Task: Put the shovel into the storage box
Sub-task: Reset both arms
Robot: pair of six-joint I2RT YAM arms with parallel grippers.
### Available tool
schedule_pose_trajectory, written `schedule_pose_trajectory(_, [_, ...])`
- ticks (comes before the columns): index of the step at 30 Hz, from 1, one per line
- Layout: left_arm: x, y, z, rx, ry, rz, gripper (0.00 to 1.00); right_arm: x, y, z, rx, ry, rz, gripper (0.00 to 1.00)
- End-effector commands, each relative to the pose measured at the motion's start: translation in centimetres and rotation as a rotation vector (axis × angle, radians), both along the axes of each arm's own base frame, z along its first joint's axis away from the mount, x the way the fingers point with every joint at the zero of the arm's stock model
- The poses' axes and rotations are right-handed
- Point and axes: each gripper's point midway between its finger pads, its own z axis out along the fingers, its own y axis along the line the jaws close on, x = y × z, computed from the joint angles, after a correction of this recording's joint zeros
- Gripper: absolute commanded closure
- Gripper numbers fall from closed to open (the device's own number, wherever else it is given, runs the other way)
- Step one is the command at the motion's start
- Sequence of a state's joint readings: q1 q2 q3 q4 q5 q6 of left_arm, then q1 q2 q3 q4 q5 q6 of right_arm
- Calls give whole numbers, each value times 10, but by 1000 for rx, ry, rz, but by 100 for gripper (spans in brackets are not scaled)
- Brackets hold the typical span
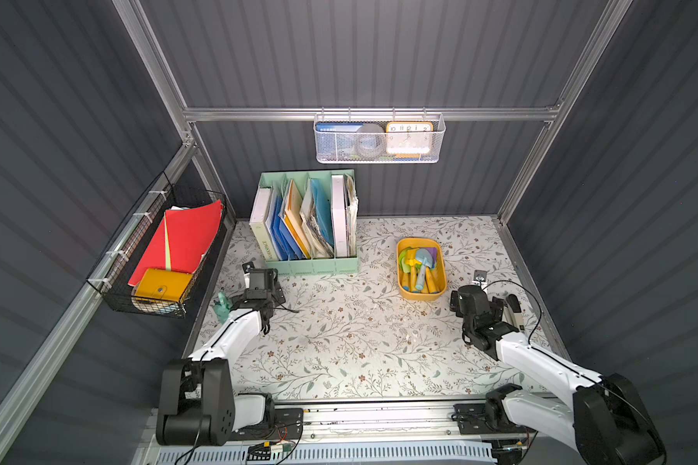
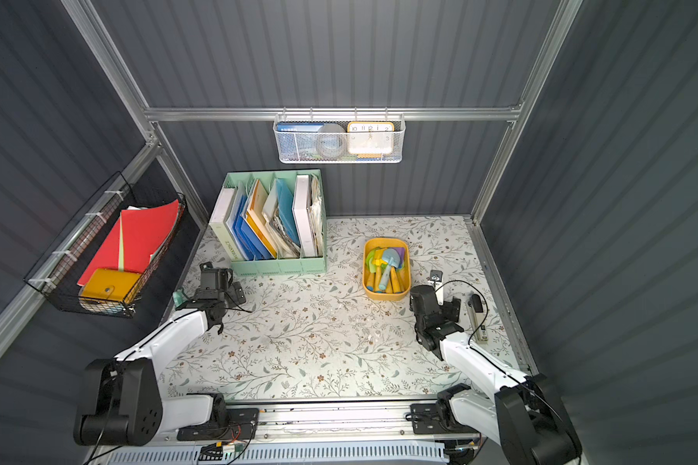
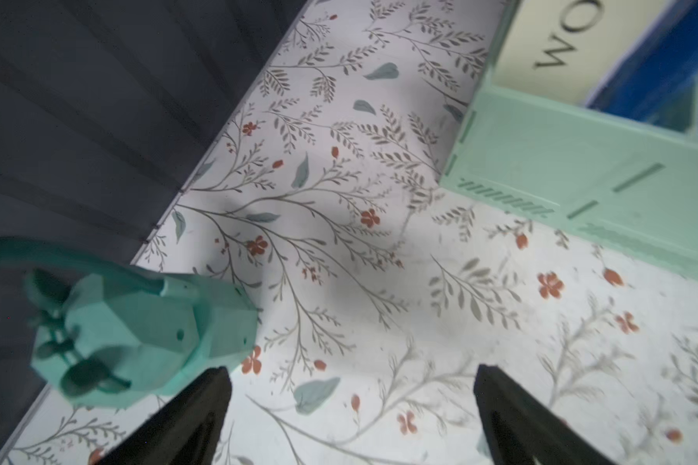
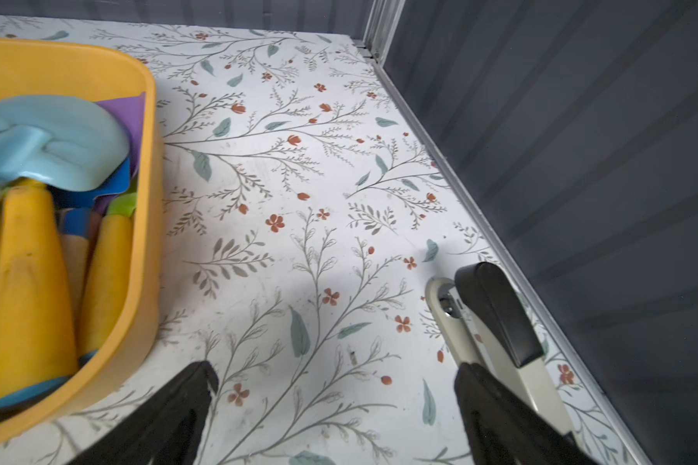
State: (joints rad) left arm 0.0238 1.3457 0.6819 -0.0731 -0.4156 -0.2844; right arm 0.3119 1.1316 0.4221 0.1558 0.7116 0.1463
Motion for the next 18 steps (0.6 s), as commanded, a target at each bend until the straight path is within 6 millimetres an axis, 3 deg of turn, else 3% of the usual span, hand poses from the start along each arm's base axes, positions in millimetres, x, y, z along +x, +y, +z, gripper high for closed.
schedule_pose_trajectory(1, [26,3,6,41,-139,-12,0,13,-7,20,-48,-142,-21,1])
schedule_pose_trajectory(6, [43,1,-6,66,-239,-48,0,22,-12,19,-95,-195,-20,1])
schedule_pose_trajectory(12, [58,-7,-10,66,-332,-118,0,36,-2,25,-9,-338,86,1])
schedule_pose_trajectory(18, [64,-20,-31,43,-357,-222,0,51,-3,-2,71,-393,168,1])
